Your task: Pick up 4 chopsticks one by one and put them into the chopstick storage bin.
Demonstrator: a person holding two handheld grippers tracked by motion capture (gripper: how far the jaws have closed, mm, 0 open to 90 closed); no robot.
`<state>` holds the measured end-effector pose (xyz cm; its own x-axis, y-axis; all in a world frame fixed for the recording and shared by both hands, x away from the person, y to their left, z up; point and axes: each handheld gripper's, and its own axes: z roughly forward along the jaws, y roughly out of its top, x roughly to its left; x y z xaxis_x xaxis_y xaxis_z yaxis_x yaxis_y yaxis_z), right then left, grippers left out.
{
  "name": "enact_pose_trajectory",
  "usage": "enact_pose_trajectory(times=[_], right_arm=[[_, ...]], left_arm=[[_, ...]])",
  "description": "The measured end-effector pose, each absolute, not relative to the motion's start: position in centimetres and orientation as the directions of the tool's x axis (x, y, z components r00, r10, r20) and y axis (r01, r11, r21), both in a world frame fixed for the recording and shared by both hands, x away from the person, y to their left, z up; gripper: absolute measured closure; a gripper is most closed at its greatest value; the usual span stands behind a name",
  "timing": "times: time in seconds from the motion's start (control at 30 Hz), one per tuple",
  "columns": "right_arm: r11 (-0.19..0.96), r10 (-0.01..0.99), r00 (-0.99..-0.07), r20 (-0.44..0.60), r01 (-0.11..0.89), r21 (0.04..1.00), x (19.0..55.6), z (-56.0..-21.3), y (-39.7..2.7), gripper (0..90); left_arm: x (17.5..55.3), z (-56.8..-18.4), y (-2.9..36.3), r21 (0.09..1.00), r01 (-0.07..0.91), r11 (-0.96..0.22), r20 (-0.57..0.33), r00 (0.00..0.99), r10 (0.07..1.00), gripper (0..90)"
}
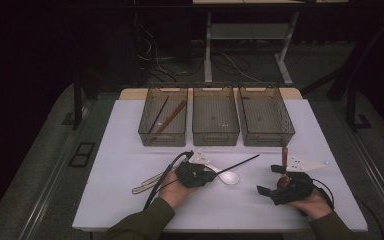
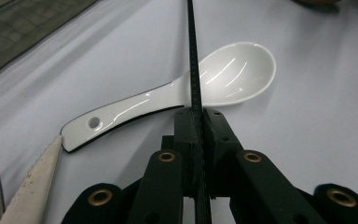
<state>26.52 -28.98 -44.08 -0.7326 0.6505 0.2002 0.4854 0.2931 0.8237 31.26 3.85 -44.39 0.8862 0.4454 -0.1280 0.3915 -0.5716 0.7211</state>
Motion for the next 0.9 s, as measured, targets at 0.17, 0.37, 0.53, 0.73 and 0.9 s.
enact_pose_trajectory(times=[0.17,0.37,0.53,0.73,0.9], right_arm=[[0.293,0.65,-0.733,0.199,0.484,0.824,26.5,-44.1,-29.0,0.5],[0.293,0.65,-0.733,0.2,0.485,0.824,26.5,-44.1,-29.0,0.5],[0.292,0.65,-0.733,0.201,0.485,0.824,26.5,-44.1,-29.0,0.5],[0.292,0.65,-0.733,0.201,0.485,0.824,26.5,-44.1,-29.0,0.5],[0.293,0.65,-0.733,0.2,0.485,0.824,26.5,-44.1,-29.0,0.5]], left_arm=[[31.2,-43.6,4.3,0.745,0.383,-0.546,-0.135,0.889,0.438,83.5],[31.3,-42.9,5.0,0.764,0.366,-0.531,-0.138,0.897,0.421,83.5],[31.5,-42.6,5.5,0.772,0.362,-0.523,-0.145,0.901,0.41,83.5],[31.6,-41.9,6.1,0.778,0.357,-0.517,-0.158,0.908,0.389,83.5],[31.8,-41.4,6.9,0.785,0.357,-0.506,-0.162,0.907,0.389,83.5]])
